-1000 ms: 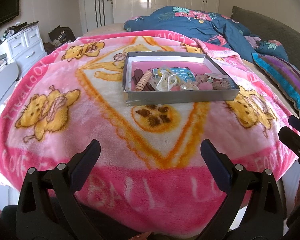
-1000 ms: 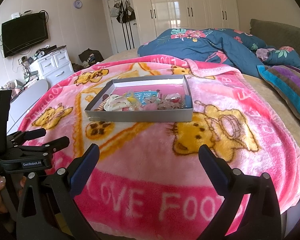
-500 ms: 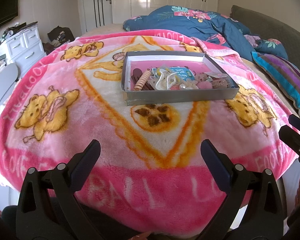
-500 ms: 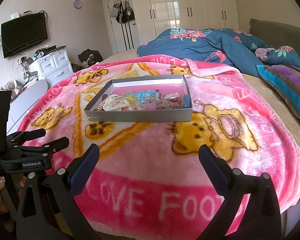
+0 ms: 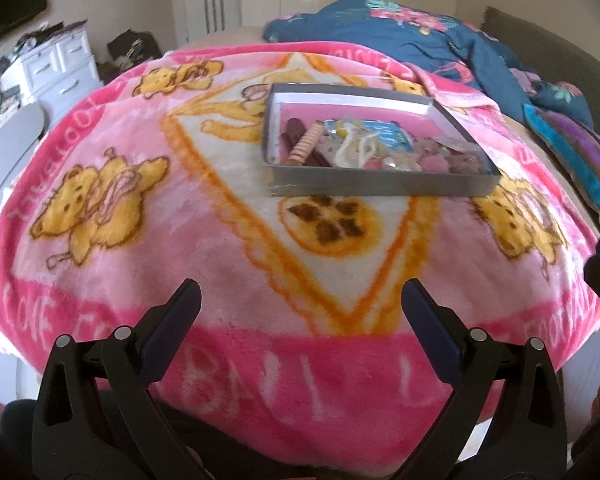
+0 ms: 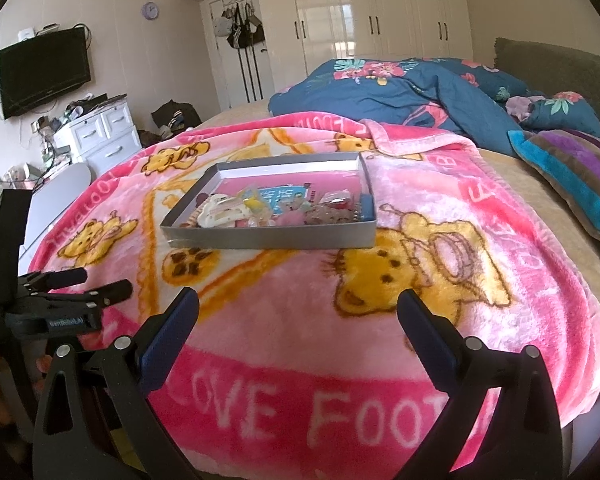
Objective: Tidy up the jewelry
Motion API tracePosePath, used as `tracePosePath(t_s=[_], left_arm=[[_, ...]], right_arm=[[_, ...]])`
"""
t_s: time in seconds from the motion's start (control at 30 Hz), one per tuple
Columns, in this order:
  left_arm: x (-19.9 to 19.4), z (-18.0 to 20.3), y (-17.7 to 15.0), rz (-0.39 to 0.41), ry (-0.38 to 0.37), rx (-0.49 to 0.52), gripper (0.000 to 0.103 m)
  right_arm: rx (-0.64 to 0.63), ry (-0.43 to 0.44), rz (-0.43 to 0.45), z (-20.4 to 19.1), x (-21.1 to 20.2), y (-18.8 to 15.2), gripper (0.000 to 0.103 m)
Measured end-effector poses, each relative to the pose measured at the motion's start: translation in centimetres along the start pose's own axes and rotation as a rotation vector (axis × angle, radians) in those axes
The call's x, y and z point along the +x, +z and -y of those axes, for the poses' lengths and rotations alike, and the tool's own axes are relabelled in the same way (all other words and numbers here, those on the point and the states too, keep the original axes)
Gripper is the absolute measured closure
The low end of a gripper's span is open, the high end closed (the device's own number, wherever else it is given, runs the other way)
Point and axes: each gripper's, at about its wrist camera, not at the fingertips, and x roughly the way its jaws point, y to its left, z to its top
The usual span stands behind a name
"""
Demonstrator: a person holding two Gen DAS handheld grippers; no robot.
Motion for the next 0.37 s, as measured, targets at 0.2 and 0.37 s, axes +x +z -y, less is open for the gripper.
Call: tracePosePath(t_s=[0.2, 0.37], left_arm=[[2.9, -5.7, 4.9, -0.044, 0.117, -0.131, 0.009], [8.1, -14.5, 10.5, -0.098, 0.277, -0.233, 0.009]], right_arm=[[0.051, -0.099, -0.044, 5.2, 3.1, 1.5, 0.004], [0.200, -0.335, -0.177, 16.4, 10.3, 3.7, 0.004]])
